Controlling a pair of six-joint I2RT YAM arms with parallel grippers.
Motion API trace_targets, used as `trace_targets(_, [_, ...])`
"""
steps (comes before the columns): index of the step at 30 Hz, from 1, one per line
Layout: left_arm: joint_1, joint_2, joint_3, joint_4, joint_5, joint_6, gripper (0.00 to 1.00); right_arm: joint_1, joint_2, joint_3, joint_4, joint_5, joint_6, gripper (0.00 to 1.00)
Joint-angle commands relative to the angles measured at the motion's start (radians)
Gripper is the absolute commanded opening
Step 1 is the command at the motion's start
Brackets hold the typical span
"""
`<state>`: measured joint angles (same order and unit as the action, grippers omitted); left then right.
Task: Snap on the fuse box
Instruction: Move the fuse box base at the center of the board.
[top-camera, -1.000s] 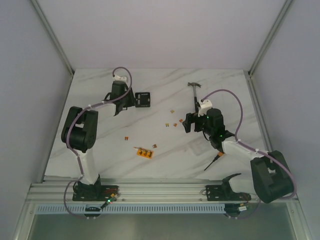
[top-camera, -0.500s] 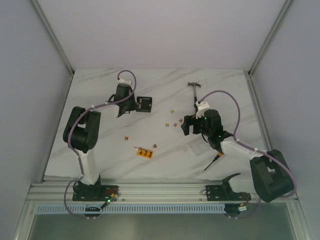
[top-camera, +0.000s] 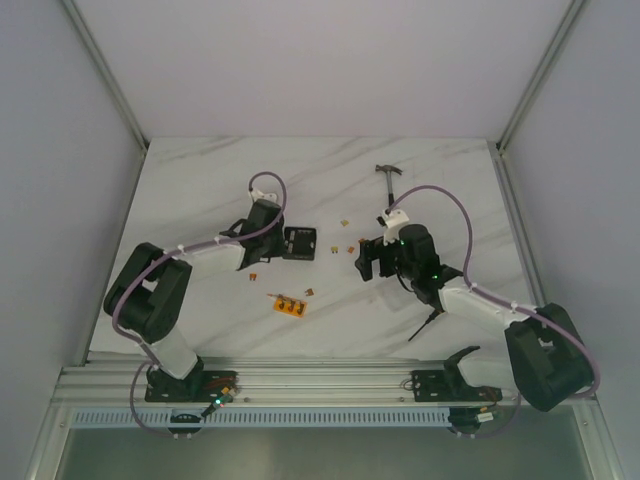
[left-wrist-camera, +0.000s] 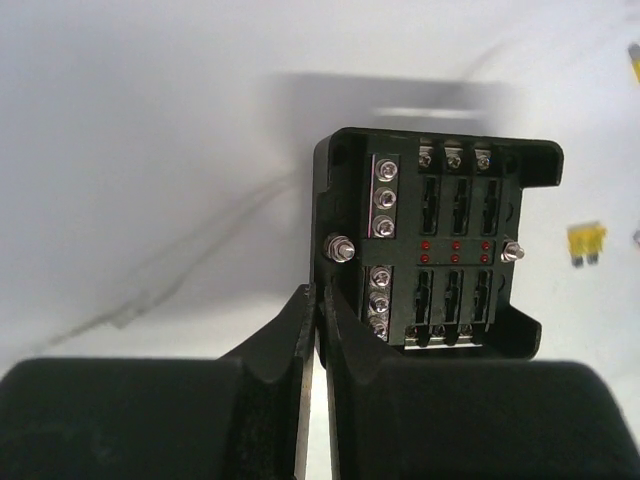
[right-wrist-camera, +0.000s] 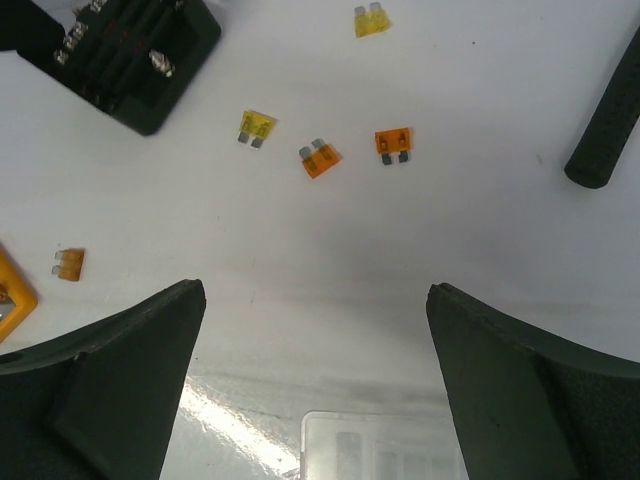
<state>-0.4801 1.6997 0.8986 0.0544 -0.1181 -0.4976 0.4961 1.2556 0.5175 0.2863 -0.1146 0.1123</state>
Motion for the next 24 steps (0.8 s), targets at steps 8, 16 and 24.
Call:
trace_targets(8, [-0.147,-0.1,-0.13,-0.039,-0.082,-0.2,0.18,0.041,-0.03,-0.006,-0.047,0.059,0.016,0.99])
trace_targets(16, [-0.198,-0.192,-0.186,-0.059,-0.135,-0.272,0.4,0.059,0.027,0.04,-0.041,0.089,0.029,0.98])
trace_targets(24, [-0.216,-0.244,-0.191,-0.052,-0.118,-0.287,0.6,0.126,0.199,0.211,-0.111,0.197,0.087,0.89])
